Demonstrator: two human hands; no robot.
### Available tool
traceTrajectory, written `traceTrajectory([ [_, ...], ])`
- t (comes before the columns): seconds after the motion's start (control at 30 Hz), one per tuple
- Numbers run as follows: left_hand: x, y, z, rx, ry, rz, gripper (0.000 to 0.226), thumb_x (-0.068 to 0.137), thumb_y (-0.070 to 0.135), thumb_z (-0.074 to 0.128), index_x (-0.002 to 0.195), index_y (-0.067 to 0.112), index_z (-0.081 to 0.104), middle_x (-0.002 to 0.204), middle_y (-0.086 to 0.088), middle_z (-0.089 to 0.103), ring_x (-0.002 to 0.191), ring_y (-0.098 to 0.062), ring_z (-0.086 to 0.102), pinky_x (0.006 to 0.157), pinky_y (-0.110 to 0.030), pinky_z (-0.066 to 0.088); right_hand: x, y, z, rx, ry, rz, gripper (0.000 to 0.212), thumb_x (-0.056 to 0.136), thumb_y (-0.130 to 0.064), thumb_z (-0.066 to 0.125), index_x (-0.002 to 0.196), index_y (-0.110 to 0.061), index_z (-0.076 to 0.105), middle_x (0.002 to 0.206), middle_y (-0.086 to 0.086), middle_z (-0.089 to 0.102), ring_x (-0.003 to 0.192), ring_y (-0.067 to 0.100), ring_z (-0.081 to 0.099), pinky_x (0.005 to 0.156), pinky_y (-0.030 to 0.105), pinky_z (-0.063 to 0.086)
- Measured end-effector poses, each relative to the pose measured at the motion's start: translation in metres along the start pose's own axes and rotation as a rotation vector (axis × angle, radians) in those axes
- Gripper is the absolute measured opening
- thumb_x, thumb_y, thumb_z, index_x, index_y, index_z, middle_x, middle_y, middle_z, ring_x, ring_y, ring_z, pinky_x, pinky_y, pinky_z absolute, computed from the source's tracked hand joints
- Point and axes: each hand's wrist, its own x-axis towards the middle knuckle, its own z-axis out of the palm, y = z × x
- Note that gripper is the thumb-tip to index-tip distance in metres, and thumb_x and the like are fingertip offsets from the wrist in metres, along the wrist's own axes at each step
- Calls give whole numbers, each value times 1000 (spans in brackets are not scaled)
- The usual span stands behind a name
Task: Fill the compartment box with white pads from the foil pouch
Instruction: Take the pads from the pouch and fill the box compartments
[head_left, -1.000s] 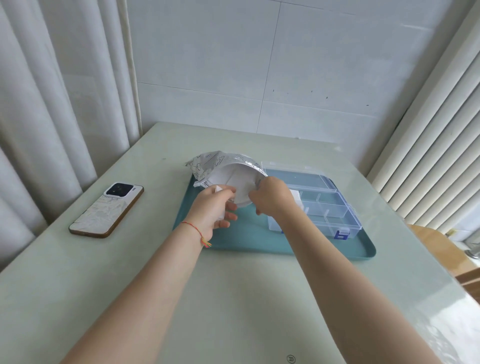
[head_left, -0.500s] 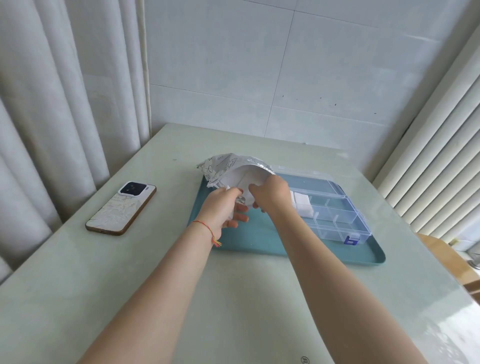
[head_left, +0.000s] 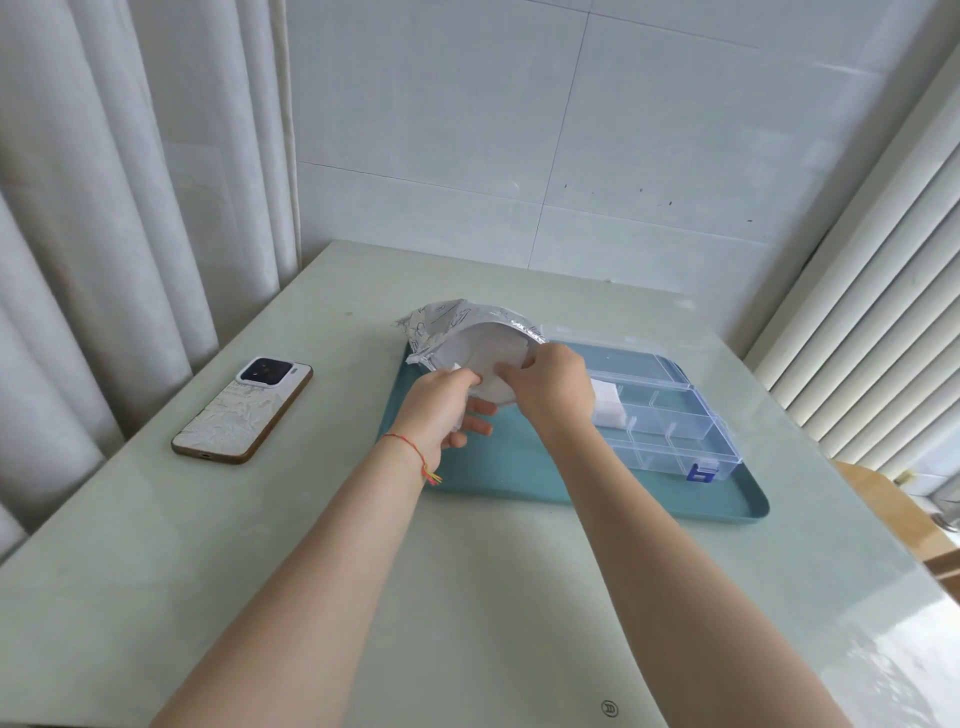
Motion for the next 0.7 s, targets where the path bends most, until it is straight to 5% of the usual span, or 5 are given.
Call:
traceTrajectory([
  [0.13,-2,1,1,-4,-37,6,30,97,22,49,123,9,56,72,-7,67,45,-19,59,37,-16,24,2,3,-4,-130,-8,-35,26,87,-39,67,79,-17,55,78,2,58,74,27,55,51,26,30],
  [0.37,-8,3,12,7,-257,-1,33,101,20,43,133,21,48,70,-10,62,43,-18,51,39,-18,23,4,8,-7,-4,-87,-58,21,87,-26,67,72,-16,57,75,1,59,70,26,56,54,26,38],
  [0.7,3,5,12,41,-170,-4,30,98,15,45,125,27,46,60,-8,61,40,-19,47,37,-16,26,4,14,-23,189,-142,-81,24,78,-12,59,63,-19,42,61,-3,43,57,20,44,54,26,36],
])
